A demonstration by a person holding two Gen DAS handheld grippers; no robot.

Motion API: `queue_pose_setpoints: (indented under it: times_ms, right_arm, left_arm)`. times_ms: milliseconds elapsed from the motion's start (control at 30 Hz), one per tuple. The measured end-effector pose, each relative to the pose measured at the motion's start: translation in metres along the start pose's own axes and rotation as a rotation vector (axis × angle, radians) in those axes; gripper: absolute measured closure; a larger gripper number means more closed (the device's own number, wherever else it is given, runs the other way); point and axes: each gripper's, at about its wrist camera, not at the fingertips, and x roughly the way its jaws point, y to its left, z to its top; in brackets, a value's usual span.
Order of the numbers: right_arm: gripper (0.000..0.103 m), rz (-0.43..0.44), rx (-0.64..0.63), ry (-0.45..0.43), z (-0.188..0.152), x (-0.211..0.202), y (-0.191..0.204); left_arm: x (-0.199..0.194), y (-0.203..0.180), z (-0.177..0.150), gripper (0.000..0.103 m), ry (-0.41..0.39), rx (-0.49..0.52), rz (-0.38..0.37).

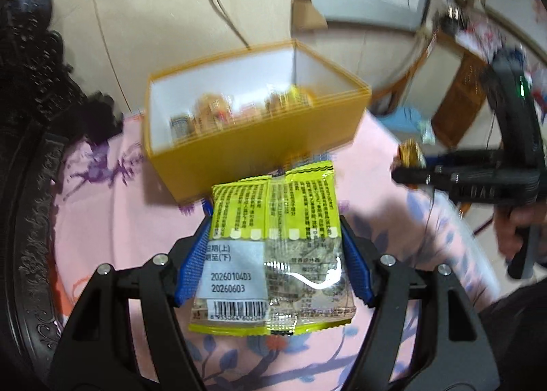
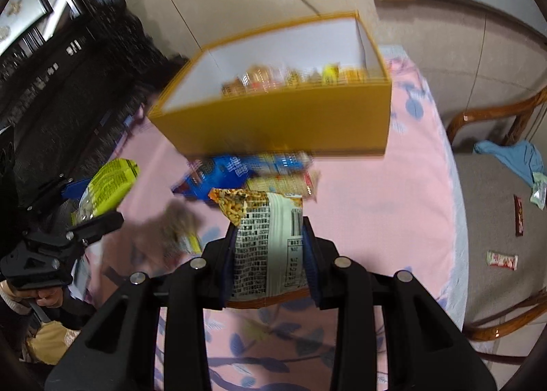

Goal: Organize snacks
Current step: 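Carry both held snacks into the yellow box and open both tools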

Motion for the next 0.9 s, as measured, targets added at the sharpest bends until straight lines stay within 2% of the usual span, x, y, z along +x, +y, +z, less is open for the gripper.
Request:
queue_pose_setpoints:
  times_ms: [267,433,567,633,667,700,733,800,900]
  right_arm:
    - [0.068,0.006,-0.052,-0.140,0.068,-0.024,0.016]
    - [0.068,-0.014,-0.088,-0.216,0.119,-0.018,0.015]
    - [0.068,-0.019,-0.094,-0.243,0.155,-0.007,0.010]
    - [0.066,-0.020,-0.111,-0.238,0.168,0.002,0.008]
    - [0.057,-0.041,-0.124,-0.235,0.173,0.007,0.008]
    - [0.041,-0.095,-0.135,-0.241,0.179,0.010,0.010]
    - [0.038,-0.139,-0.137,-0.264,0.182,0.008,0.012]
    - [0.037,-0.113,-0.134,-0.304,0.181,-0.001,0.011]
    - [0.037,-0.082,-0.109,-0.298,0.170,-0.007,0.005]
  left_arm:
    - [-0.011,0.018,0.078,0.032,-0.126,-0.113,0.058]
    - [0.006,0.030,0.124,0.032,-0.157,-0.158,0.110]
    - [0.026,0.042,0.155,0.031,-0.159,-0.183,0.134]
    - [0.038,0.049,0.170,0.022,-0.163,-0.199,0.149]
    - [0.042,0.052,0.176,0.015,-0.166,-0.205,0.160]
    - [0.043,0.054,0.182,0.005,-0.167,-0.212,0.187]
    - [0.041,0.056,0.189,0.005,-0.179,-0.221,0.229]
    - [0.031,0.058,0.193,0.003,-0.217,-0.224,0.235]
    - [0.015,0.059,0.184,0.002,-0.255,-0.243,0.230]
